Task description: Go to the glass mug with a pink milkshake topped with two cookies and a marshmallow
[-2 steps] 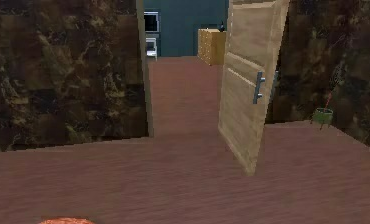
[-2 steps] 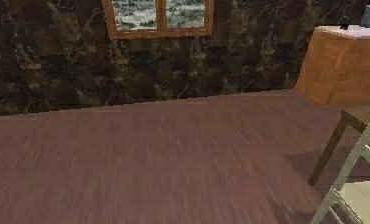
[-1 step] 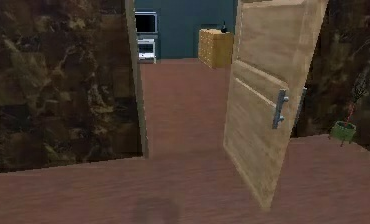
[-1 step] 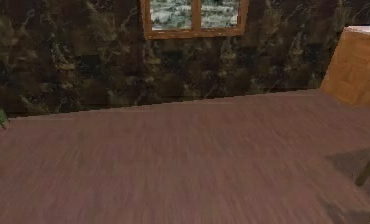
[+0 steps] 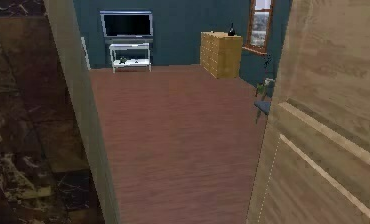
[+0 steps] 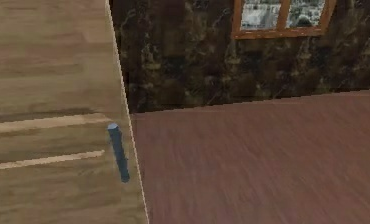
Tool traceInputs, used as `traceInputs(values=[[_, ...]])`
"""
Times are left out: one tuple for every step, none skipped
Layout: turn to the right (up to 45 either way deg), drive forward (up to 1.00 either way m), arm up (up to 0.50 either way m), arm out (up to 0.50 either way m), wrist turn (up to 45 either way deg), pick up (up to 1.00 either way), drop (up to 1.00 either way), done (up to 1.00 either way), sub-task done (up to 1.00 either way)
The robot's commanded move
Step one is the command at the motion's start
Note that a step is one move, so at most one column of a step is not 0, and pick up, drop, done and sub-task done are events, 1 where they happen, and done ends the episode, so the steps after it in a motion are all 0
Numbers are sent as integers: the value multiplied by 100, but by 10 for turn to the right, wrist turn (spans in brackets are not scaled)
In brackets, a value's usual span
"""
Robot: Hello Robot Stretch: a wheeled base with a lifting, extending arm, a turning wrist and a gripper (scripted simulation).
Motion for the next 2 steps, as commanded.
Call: traceInputs(values=[[60,0,0,0,0,0,0,0,0],[0,75,0,0,0,0,0,0,0]])
